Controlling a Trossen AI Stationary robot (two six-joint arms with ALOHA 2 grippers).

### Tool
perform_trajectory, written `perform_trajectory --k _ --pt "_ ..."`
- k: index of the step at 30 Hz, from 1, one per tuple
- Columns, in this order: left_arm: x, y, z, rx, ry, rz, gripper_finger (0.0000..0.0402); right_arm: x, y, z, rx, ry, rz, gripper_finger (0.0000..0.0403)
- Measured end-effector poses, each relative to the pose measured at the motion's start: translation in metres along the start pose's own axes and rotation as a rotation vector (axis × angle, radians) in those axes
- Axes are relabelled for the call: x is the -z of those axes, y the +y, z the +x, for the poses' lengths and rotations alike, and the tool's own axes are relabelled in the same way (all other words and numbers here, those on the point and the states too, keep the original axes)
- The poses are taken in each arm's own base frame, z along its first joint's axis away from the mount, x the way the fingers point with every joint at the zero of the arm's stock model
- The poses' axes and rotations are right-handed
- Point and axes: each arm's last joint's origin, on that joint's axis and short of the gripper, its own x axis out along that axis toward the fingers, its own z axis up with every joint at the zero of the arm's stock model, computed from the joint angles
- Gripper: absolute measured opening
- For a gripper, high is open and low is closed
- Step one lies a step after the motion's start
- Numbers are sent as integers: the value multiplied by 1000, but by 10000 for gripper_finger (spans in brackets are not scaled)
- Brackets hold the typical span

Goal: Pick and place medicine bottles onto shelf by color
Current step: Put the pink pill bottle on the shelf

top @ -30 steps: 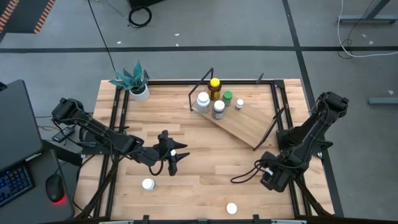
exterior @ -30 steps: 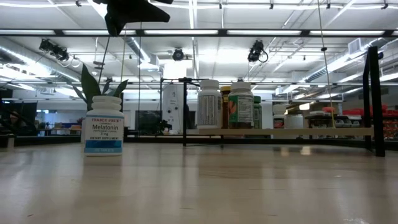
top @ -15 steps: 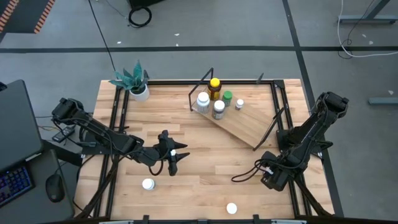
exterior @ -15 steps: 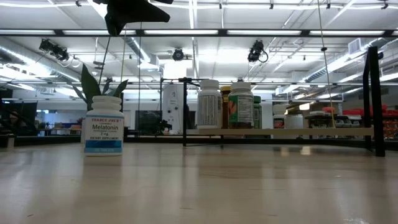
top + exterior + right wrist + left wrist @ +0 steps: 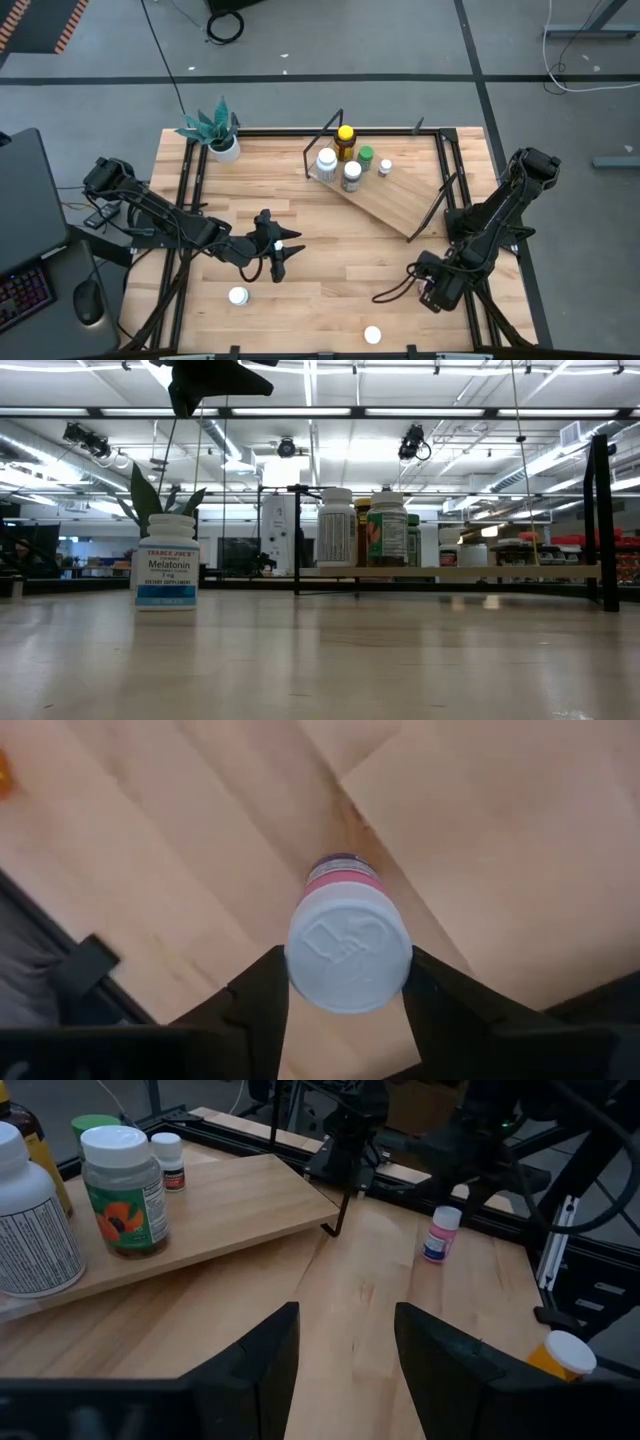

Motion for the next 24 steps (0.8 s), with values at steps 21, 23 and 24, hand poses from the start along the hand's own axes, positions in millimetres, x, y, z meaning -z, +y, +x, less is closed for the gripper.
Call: perform_trajectory --k 21,23,24 --pt "0 0 0 -6 -3 -1 172 -84 44 -121 -166 -441 -322 179" --pt "0 0 0 -6 -3 -2 172 -101 39 -129 -138 -472 -336 179" --pt "0 0 0 -6 -3 -2 172 -111 35 -131 -124 -485 -338 179"
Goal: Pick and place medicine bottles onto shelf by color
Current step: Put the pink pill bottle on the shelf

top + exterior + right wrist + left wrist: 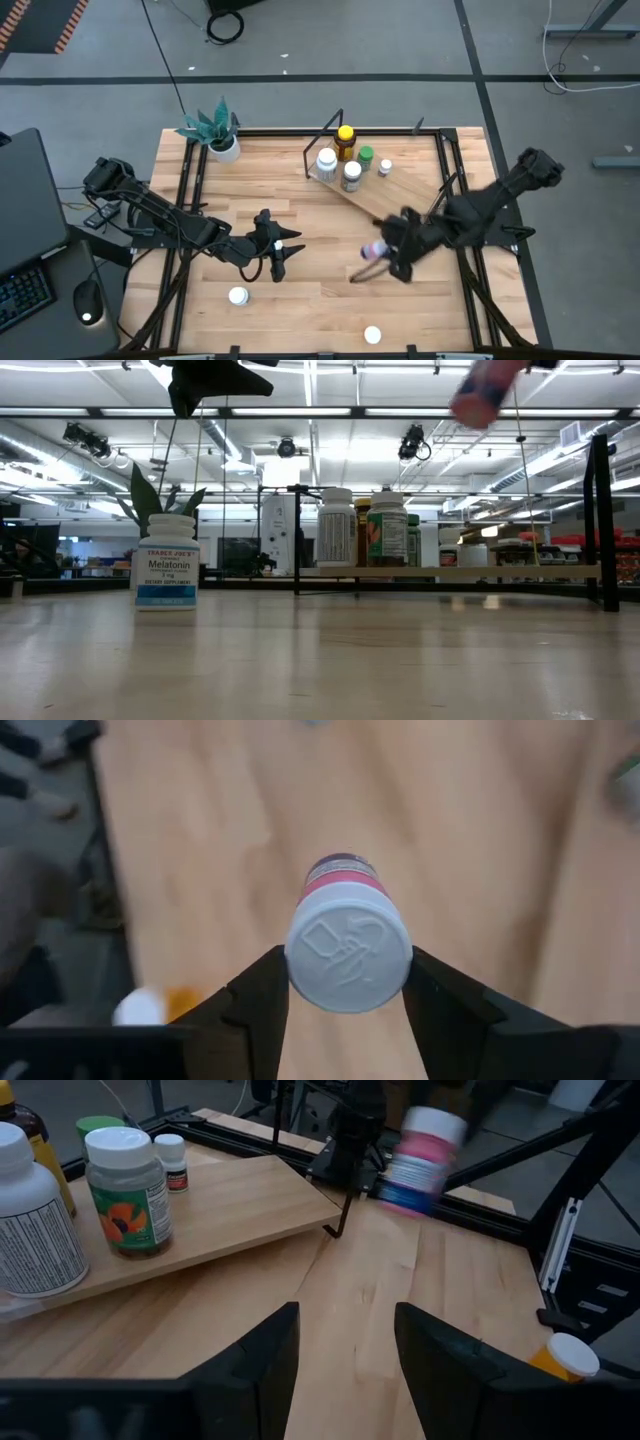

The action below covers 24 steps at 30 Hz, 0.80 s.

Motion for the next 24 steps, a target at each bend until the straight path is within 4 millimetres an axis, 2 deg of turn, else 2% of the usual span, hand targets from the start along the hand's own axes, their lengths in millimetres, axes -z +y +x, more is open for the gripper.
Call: perform_trajectory --k 5,10,17,24 --pt "0 0 0 0 0 0 172 -33 -43 9 87 3 -16 180" --pt "0 0 0 -1 2 2 172 -52 -93 12 173 79 23 182" --pt "-1 2 1 -8 1 7 172 -58 -140 15 235 148 98 182" --pt "-1 3 2 -15 -1 7 172 -50 -167 34 241 187 169 183"
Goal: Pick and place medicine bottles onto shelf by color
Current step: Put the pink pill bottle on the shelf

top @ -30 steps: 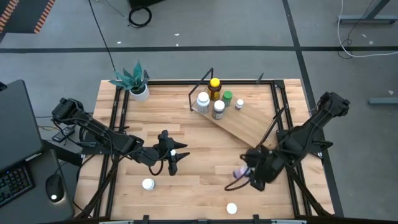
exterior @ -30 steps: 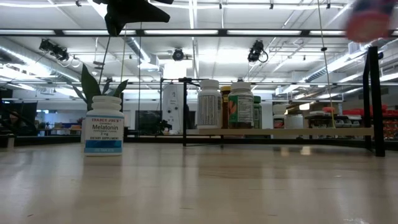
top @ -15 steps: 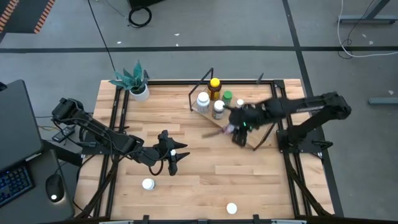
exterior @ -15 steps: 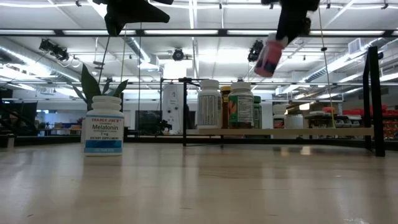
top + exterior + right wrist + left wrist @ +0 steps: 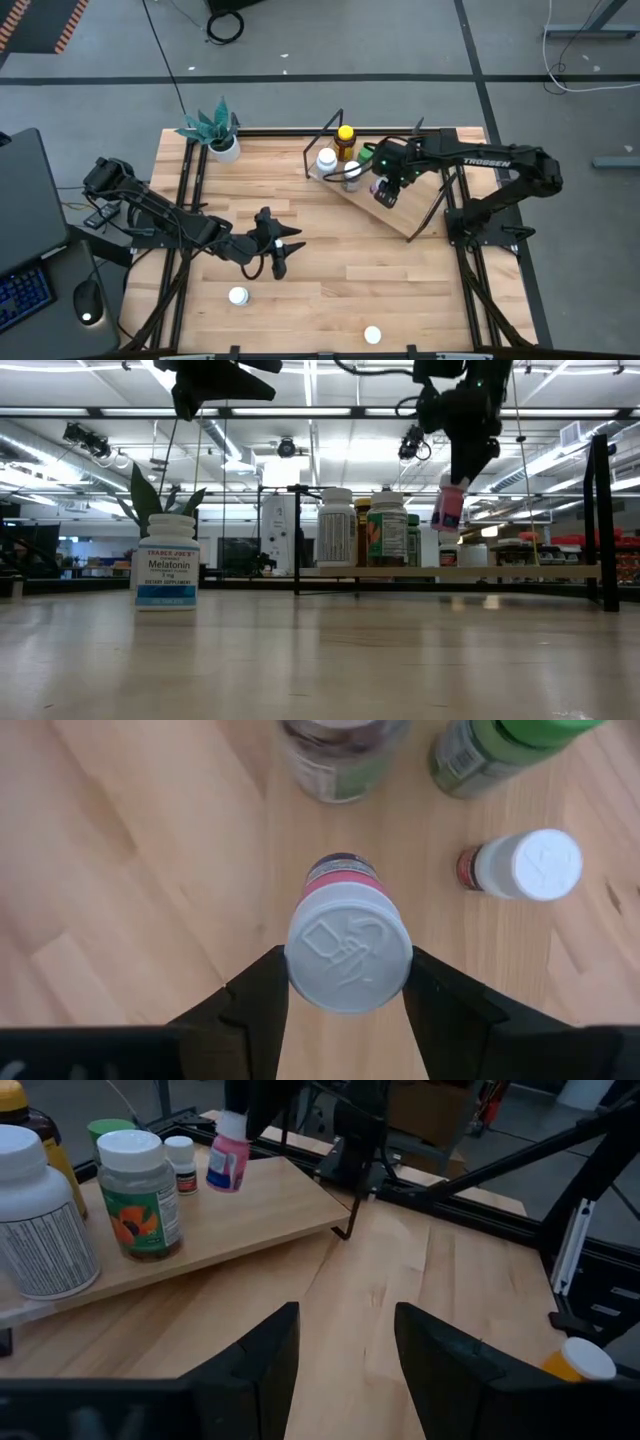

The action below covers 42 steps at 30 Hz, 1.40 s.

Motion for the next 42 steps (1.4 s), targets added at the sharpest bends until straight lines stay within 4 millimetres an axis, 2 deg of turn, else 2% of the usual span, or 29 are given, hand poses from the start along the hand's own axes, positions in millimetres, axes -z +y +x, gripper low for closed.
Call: perform_trajectory --k 5,13,16,28,42 --pt "0 0 0 1 0 -1 172 -2 -5 14 -7 -16 16 183" --pt "1 0 1 0 1 0 172 -11 -3 45 25 110 -32 183" --pt "2 0 1 -3 6 5 172 -14 -3 51 30 127 -48 184" --pt "3 -1 2 -11 5 8 172 -17 -18 47 40 99 -5 193" --pt "3 -1 2 -11 5 7 172 -18 -19 47 25 90 -17 231"
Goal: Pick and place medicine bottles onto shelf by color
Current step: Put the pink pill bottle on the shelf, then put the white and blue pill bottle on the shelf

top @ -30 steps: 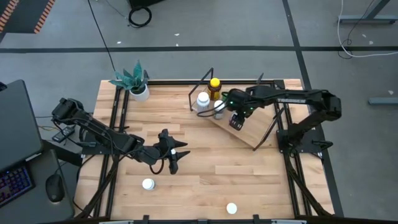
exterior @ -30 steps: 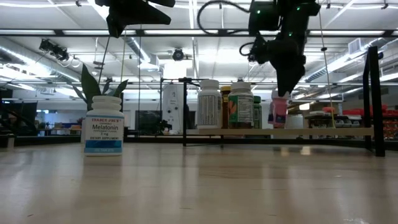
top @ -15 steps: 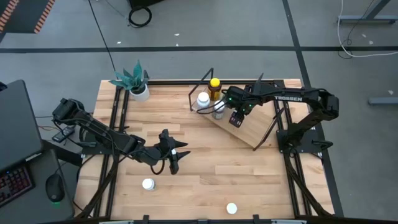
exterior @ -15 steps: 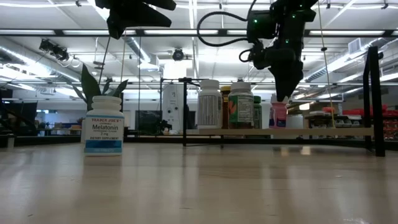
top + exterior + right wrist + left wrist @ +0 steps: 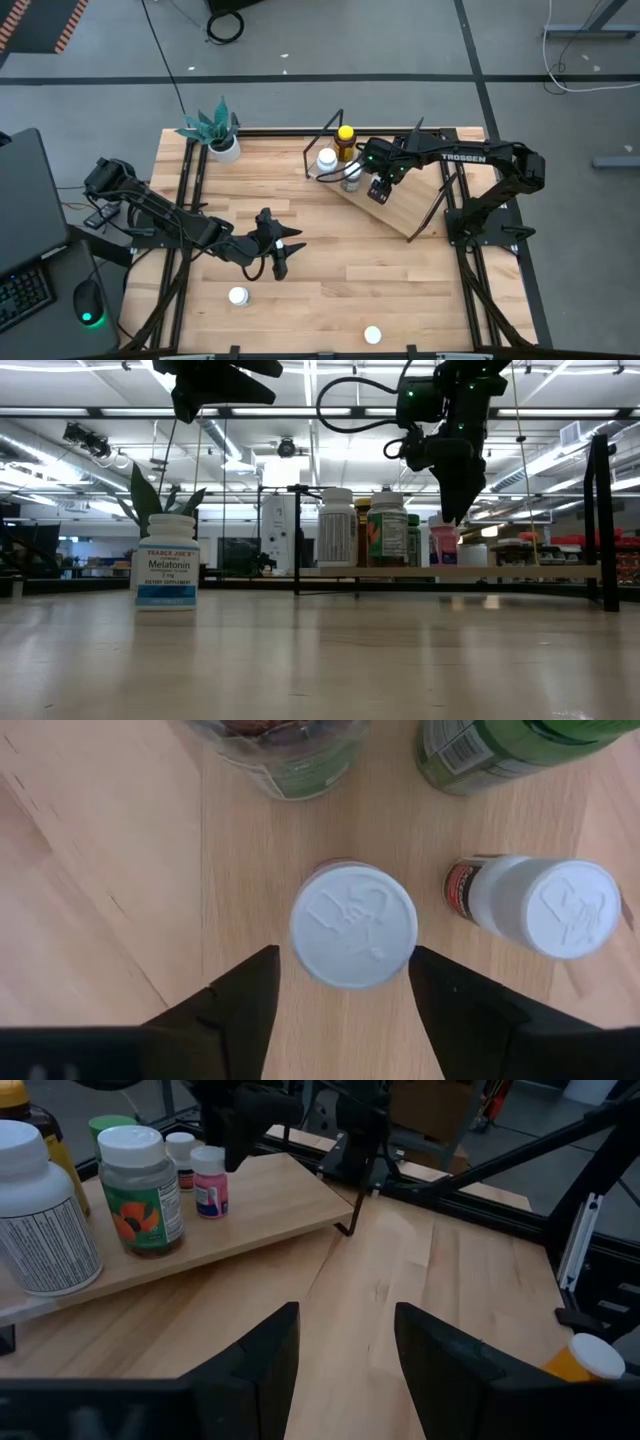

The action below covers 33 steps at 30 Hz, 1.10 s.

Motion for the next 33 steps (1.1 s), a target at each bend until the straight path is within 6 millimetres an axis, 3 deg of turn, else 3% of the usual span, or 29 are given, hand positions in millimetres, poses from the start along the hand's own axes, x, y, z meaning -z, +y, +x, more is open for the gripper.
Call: perform_trajectory --k 8,16,20,26,33 --pt "4 0 2 -7 17 -9 172 9 8 -9 -28 15 -28 246" --pt "4 2 7 -23 16 -12 172 32 28 -42 -83 -78 7 254" --pt "5 2 8 -26 19 -7 172 44 57 -55 -169 -160 -50 253" --pt "4 4 9 -31 14 -15 172 55 115 -65 -356 -325 -159 252" --pt "5 2 7 -22 15 -12 172 77 186 -50 -352 -510 -244 252"
